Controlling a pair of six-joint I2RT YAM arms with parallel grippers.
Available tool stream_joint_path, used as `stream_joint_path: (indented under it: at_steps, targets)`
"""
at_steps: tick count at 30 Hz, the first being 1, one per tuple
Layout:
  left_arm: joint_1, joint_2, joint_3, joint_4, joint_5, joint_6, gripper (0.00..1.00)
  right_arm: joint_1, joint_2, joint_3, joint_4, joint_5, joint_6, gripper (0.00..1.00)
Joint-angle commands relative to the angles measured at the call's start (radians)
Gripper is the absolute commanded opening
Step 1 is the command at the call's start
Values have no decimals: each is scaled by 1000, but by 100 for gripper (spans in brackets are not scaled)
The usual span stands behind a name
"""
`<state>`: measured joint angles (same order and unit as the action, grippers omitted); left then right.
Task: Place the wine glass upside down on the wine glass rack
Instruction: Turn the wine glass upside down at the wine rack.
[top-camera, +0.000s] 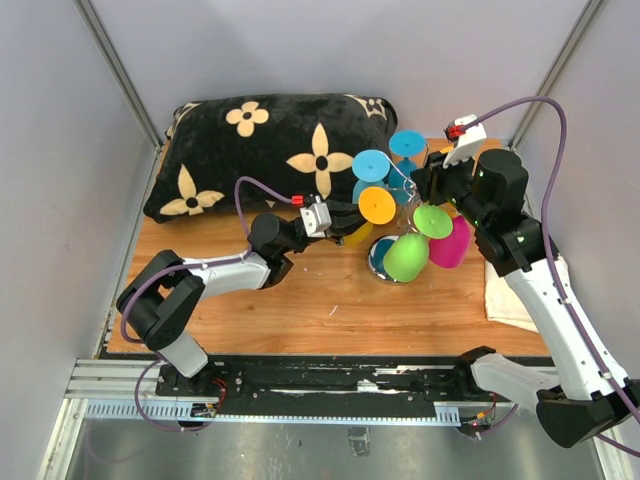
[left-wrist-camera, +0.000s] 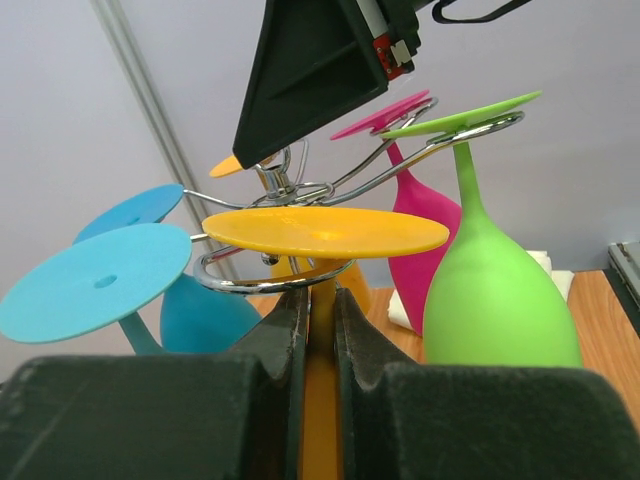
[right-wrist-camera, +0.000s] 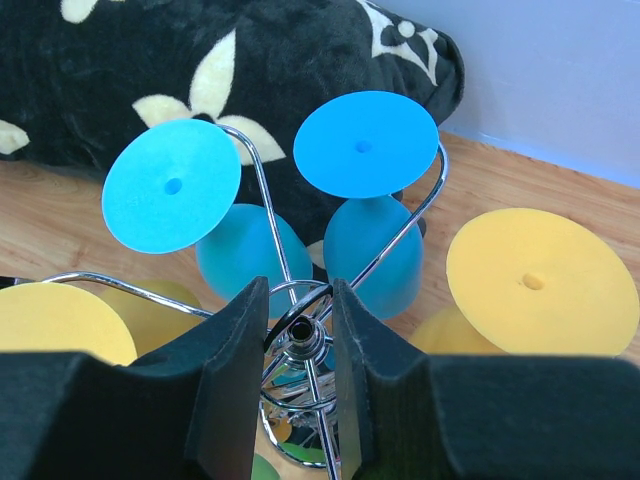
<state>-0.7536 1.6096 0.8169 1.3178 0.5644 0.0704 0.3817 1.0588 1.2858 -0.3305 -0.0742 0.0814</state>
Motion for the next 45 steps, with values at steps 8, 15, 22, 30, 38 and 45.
stream_joint_path:
  at_steps: [8,15,22,30,38,45]
  targets:
    - [7,63,91,-157,2,-10,4,-18,15,-19,-37,8,-17,3]
    - [8,41,68,-172,-53,-11,33,-18,11,-17,-36,3,-13,8]
    - [8,-18,19,-172,-68,-14,57,-18,5,1,-42,-2,-12,25]
    - [8,-191,-89,-220,-93,-29,80,-17,-26,44,-53,-24,-14,53]
    - [8,-408,-215,-340,-191,-70,97,-18,-84,71,-63,-44,-33,68]
    - [8,-692,-338,-547,-462,-187,100,-18,-224,3,-12,-53,-103,82]
